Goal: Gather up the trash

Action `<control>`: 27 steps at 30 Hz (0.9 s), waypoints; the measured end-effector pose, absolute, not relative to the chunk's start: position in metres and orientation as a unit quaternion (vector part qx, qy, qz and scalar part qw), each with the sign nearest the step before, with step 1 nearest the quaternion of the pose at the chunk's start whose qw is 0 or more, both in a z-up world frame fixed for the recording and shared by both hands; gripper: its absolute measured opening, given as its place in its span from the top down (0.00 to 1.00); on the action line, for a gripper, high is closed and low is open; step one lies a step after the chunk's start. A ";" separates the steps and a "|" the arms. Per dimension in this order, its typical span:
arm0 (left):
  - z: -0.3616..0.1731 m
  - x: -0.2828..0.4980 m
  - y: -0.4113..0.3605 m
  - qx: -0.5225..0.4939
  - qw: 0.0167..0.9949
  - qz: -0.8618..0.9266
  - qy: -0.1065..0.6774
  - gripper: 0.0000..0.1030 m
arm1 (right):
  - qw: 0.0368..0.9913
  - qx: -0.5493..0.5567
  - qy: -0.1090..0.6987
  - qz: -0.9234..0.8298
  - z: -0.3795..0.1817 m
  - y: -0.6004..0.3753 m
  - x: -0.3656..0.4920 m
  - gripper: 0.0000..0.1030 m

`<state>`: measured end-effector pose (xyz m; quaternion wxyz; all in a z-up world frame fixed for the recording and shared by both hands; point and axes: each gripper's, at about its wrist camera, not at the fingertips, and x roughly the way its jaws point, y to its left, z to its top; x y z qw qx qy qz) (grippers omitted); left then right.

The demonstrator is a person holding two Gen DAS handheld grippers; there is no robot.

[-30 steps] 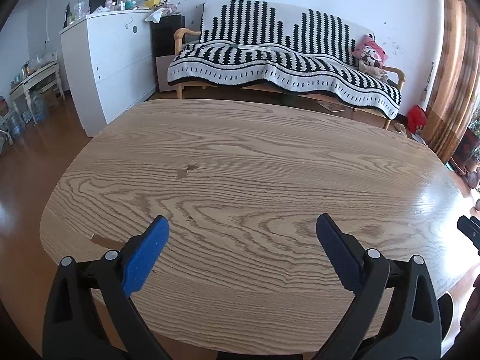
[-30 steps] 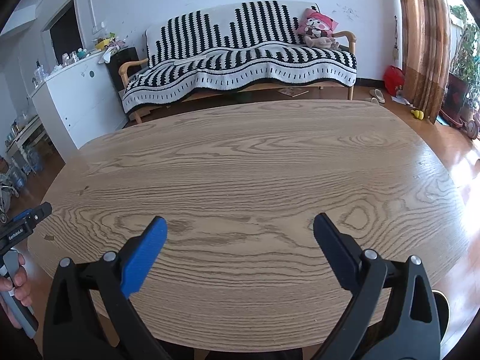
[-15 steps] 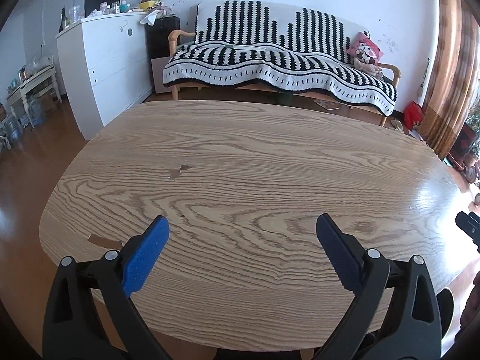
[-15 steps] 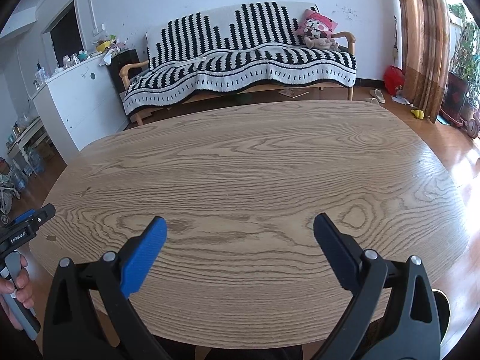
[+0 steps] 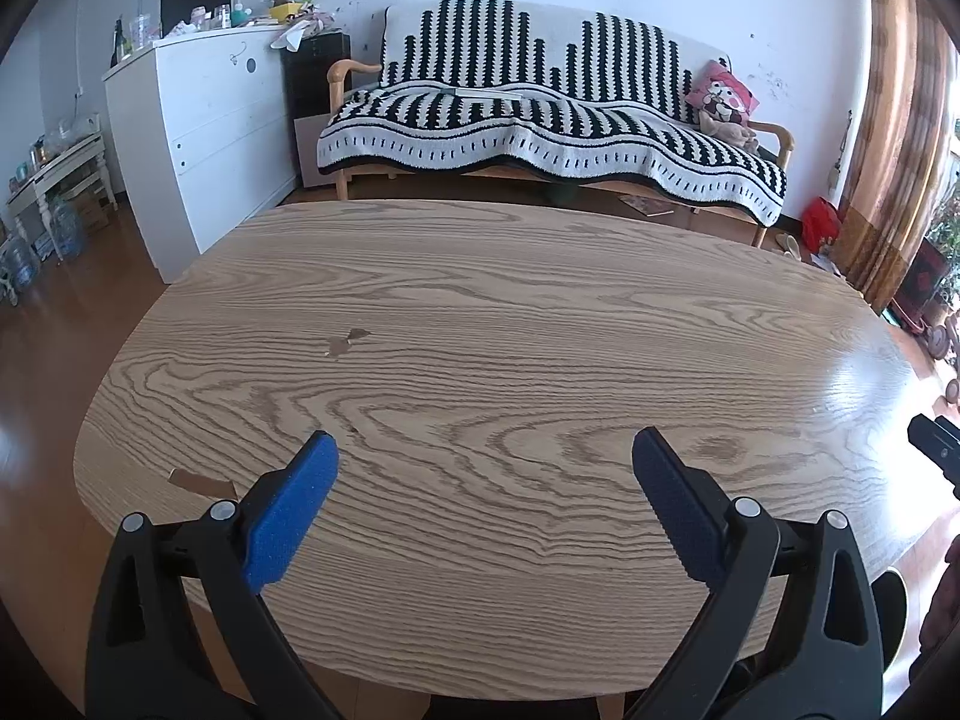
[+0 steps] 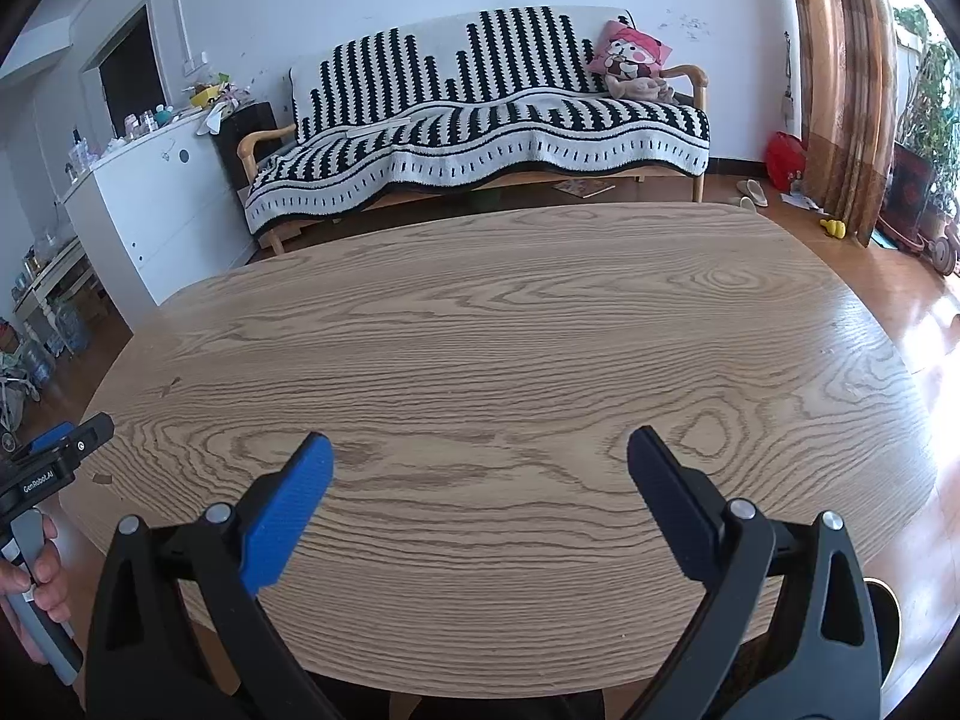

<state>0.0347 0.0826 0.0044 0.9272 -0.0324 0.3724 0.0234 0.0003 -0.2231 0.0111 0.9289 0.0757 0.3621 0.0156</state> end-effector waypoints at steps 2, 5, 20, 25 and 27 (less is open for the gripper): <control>0.004 0.034 0.082 -0.032 0.927 0.024 0.373 0.07 | 0.929 0.076 0.363 0.014 0.011 -0.223 0.001 0.08; 0.005 0.035 0.081 -0.031 0.926 0.021 0.375 0.07 | 0.929 0.078 0.362 0.013 0.011 -0.224 0.000 0.08; 0.009 0.037 0.077 -0.032 0.926 0.013 0.377 0.06 | 0.928 0.079 0.365 0.007 0.009 -0.229 0.006 0.08; 0.007 0.040 0.077 -0.027 0.925 0.018 0.378 0.06 | 0.927 0.079 0.367 0.005 0.006 -0.231 0.008 0.08; 0.006 0.041 0.077 -0.026 0.925 0.018 0.379 0.06 | 0.927 0.078 0.367 0.005 0.006 -0.231 0.008 0.08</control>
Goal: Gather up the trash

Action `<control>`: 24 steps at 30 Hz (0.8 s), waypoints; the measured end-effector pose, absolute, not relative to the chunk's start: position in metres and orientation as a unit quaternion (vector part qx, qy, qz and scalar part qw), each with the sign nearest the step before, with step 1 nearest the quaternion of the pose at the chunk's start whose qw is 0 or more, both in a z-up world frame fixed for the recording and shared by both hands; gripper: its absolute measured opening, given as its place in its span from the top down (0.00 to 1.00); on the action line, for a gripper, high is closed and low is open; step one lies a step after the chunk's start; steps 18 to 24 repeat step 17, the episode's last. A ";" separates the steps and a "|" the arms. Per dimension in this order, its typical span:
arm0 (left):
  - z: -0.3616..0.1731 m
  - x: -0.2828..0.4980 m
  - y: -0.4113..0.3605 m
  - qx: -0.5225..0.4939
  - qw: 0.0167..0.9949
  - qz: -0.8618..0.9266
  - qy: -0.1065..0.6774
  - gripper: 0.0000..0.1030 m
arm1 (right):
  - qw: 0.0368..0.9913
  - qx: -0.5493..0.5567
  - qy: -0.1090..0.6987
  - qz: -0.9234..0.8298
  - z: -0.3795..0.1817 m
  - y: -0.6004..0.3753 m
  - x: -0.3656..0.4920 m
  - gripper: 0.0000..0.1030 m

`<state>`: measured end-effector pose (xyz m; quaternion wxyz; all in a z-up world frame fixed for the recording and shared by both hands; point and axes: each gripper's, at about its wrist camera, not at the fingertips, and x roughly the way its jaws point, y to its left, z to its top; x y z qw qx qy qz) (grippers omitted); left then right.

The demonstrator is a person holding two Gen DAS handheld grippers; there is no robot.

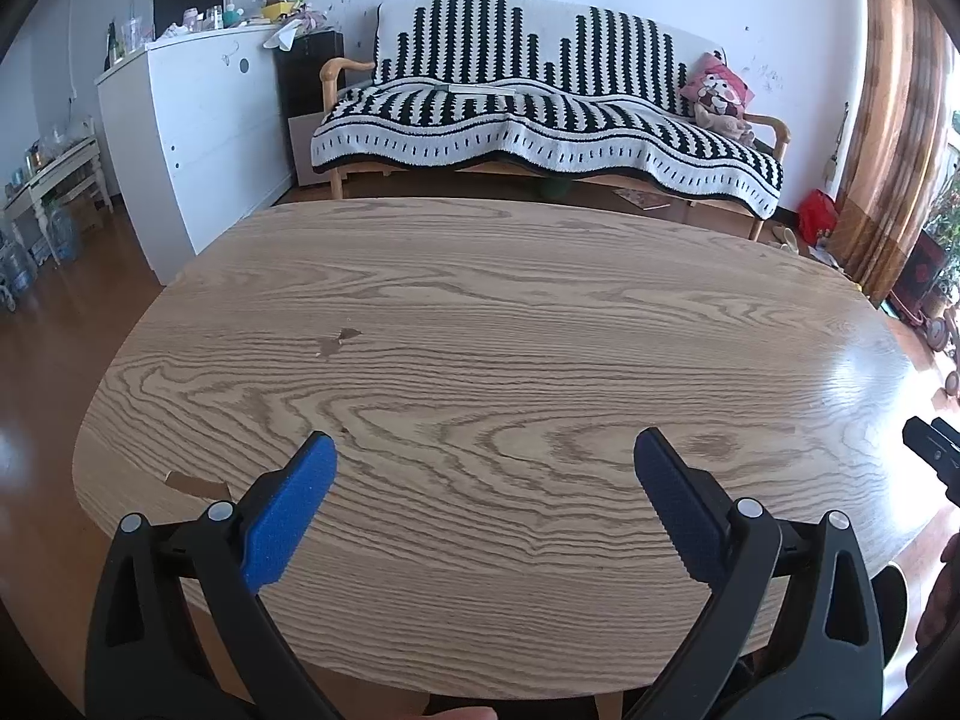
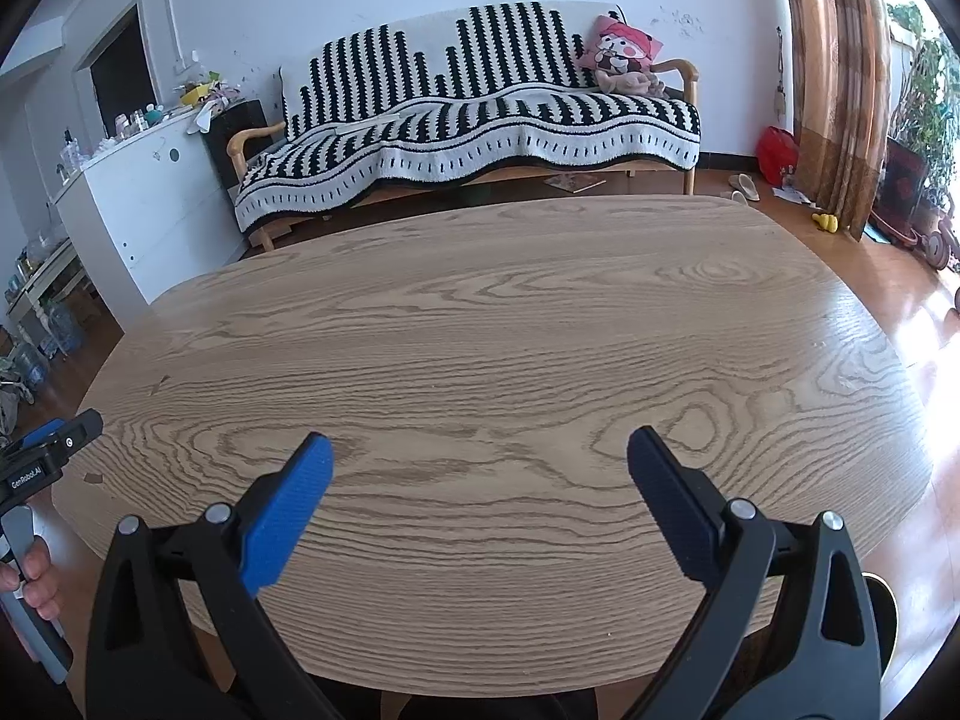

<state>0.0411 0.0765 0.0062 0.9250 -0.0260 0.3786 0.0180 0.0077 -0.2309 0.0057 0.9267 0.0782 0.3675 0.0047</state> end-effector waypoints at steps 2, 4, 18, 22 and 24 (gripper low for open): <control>0.006 0.041 0.076 -0.025 0.925 0.018 0.378 0.06 | 0.927 0.078 0.368 0.005 0.005 -0.232 0.008 0.08; 0.006 0.041 0.074 -0.021 0.927 0.018 0.375 0.06 | 0.927 0.078 0.367 0.005 0.006 -0.231 0.007 0.08; -0.007 0.055 0.076 -0.023 0.921 0.009 0.389 0.06 | 0.921 0.078 0.382 -0.006 -0.013 -0.235 0.022 0.08; -0.007 0.055 0.076 -0.023 0.921 0.009 0.389 0.06 | 0.921 0.078 0.382 -0.006 -0.013 -0.235 0.022 0.08; -0.007 0.055 0.076 -0.023 0.921 0.009 0.389 0.06 | 0.921 0.078 0.382 -0.006 -0.013 -0.235 0.022 0.08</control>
